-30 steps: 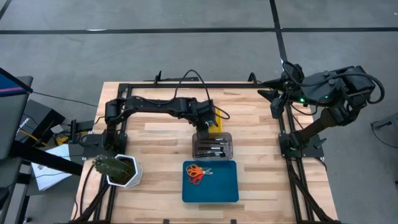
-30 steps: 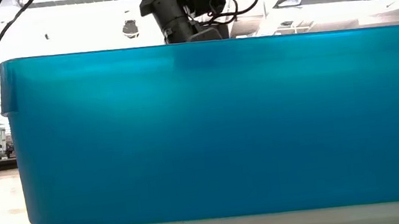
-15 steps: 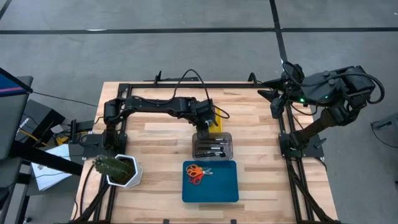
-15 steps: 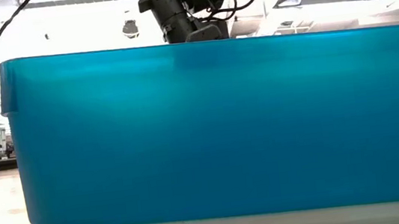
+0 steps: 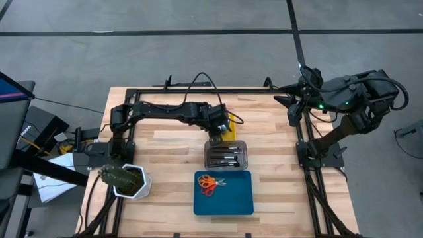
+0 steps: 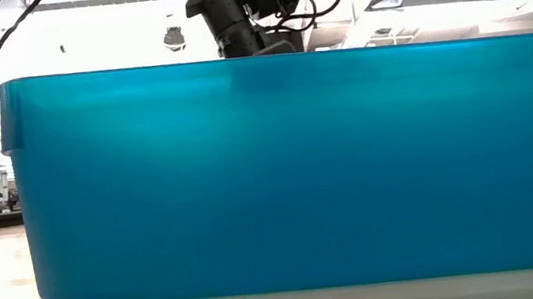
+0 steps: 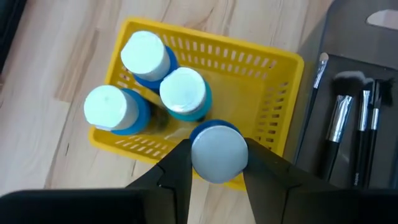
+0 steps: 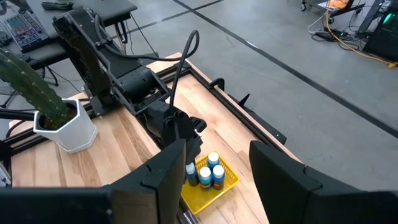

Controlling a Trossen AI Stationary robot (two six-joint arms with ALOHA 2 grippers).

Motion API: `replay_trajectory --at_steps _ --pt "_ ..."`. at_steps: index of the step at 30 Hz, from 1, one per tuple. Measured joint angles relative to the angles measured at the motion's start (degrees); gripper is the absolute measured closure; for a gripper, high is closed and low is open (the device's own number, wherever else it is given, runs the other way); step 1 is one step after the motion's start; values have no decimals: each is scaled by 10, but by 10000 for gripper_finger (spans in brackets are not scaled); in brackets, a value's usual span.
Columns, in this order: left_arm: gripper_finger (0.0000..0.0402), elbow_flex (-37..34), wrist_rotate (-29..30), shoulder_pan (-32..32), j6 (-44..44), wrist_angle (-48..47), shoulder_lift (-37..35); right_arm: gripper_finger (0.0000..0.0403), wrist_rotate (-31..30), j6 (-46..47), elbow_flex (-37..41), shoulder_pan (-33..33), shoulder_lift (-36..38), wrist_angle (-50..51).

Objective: Pick & Place Paint Supplies
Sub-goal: Put the blue paint bottle into the yellow bin

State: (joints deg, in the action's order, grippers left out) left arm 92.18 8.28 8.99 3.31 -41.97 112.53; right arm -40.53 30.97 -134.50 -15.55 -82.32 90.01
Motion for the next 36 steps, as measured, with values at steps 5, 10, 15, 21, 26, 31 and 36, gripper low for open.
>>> replay_trajectory --at_steps 5,10,15,21,26,31,36 --pt "294 -12 0 0 0 17 0 228 0 -1 0 0 0 0" --pt "294 -12 3 -2 0 19 0 228 0 -1 0 0 0 0" --pt "294 -12 4 -2 -14 19 3 228 0 -1 0 0 0 0" --pt "294 -12 2 -2 -15 19 4 228 0 -1 0 0 0 0" --pt "294 -12 -12 0 -16 19 4 228 0 -1 0 0 0 0" --pt "291 -12 -11 0 -18 21 4 228 0 -1 0 0 0 0" --pt "279 -12 -11 0 -20 19 5 228 0 0 0 0 0 0"
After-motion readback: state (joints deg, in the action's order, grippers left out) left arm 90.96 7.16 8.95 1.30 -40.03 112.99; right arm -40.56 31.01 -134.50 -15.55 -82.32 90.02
